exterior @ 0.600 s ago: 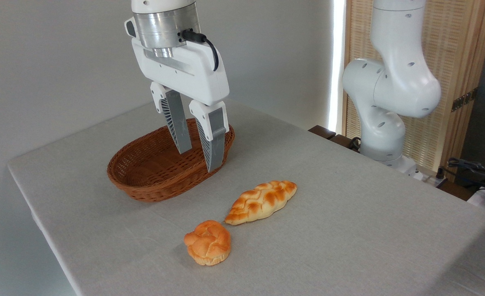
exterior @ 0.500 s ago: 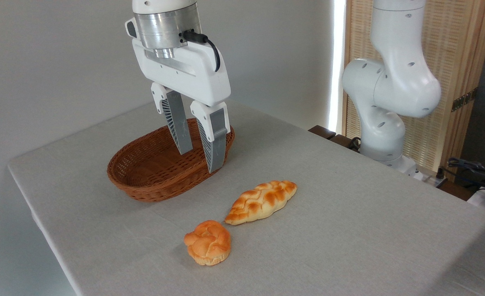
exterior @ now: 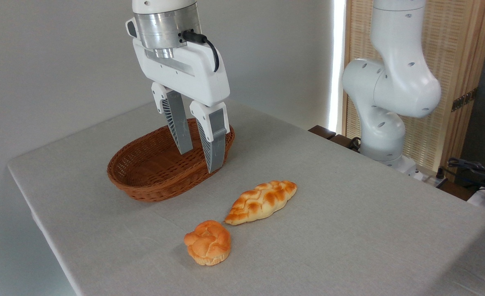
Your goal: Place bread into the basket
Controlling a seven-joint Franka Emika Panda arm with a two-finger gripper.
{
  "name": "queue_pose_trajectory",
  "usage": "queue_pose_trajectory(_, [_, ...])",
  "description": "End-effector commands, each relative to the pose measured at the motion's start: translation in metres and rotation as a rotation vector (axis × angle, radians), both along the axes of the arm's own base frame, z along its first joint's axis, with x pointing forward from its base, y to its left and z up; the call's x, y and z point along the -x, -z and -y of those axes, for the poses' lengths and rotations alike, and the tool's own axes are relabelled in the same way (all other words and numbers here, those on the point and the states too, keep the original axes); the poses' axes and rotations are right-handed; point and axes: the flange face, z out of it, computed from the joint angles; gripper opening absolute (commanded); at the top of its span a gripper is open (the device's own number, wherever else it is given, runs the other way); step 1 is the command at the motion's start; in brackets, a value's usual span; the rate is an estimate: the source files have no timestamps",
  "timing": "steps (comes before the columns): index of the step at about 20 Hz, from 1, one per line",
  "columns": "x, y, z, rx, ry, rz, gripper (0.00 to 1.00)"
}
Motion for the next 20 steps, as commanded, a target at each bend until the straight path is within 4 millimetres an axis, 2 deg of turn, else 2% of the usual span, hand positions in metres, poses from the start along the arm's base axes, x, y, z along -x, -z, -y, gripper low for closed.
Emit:
queue_pose_trajectory(1, [0.002,-0.004,0.000,-0.002,0.017,0.004,1.00])
queue_pose_trajectory(5, [0.002,-0.003,0.005,-0.002,0.025,0.003,1.00])
queue_pose_trajectory(9, [0.002,-0.004,0.002,-0.002,0.018,0.004,1.00])
queue_pose_trajectory(12, [0.004,0.001,0.011,-0.002,0.023,-0.031,1.00])
queue_pose_trajectory(13, [0.004,0.003,0.021,-0.004,0.041,-0.035,1.00])
queue_pose_trajectory(16, [0.005,0.006,0.021,-0.003,0.044,-0.028,1.00])
queue_pose_trajectory(18, [0.013,0.018,0.021,-0.004,0.055,-0.045,1.00])
queue_pose_trajectory(20, [0.034,0.029,0.020,-0.004,0.063,-0.034,1.00])
